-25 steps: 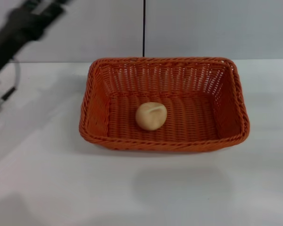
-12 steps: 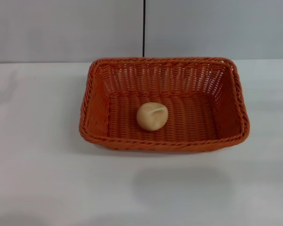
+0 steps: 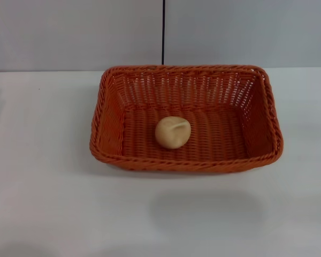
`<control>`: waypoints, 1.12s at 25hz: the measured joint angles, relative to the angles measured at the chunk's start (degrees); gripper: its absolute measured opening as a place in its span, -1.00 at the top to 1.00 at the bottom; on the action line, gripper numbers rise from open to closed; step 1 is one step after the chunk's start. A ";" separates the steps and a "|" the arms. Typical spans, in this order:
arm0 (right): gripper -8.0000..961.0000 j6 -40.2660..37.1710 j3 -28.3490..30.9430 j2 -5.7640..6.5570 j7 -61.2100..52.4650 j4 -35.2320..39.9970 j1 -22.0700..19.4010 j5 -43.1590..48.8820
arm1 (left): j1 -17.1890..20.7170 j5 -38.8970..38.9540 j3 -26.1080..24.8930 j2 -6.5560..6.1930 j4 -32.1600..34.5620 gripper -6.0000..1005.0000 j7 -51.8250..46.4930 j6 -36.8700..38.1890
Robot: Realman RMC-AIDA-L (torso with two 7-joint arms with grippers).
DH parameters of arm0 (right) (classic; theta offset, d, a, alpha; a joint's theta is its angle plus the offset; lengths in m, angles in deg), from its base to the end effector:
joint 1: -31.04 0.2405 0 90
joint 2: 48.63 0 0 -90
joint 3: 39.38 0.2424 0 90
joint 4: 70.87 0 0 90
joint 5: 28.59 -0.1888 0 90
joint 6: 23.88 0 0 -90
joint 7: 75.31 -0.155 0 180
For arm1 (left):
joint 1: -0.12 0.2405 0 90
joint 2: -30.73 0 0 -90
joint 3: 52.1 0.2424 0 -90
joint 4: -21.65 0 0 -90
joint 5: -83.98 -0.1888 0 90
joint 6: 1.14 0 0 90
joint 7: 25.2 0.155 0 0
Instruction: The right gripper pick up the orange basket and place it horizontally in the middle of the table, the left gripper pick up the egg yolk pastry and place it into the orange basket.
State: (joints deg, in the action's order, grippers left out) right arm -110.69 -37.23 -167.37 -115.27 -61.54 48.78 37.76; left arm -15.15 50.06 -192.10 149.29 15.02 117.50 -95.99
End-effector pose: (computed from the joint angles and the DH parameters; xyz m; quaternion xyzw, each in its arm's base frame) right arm 0.3597 0.2601 0.1215 -0.4845 0.2659 0.4641 0.6922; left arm -0.3249 0.2555 0.0989 -0.5429 -0.2151 -0.5083 0.6329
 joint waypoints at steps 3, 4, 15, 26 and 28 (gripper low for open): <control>0.18 -0.03 0.63 -0.06 0.20 -0.11 0.02 0.00 | -0.18 0.00 0.10 0.00 0.43 -0.61 0.03 0.21; 0.18 -0.04 0.68 -0.08 0.21 -0.13 0.02 0.00 | -0.26 0.00 0.13 0.00 0.59 -0.61 0.03 0.26; 0.18 0.25 0.80 -0.08 0.27 -0.33 0.02 0.00 | -0.60 -0.02 0.48 0.00 1.56 -0.61 -0.15 0.72; 0.18 0.29 0.84 -0.13 0.33 -1.01 0.47 0.00 | -0.84 -0.64 2.22 0.19 2.70 -0.61 -0.43 0.17; 0.18 0.29 0.84 -0.15 0.33 -1.22 0.47 0.01 | -0.82 -0.63 2.28 0.19 2.90 -0.61 -0.46 0.01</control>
State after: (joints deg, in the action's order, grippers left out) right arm -110.40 -36.39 -167.52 -114.95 -62.76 49.25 37.77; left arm -15.98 49.43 -189.82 149.48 17.93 117.03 -95.98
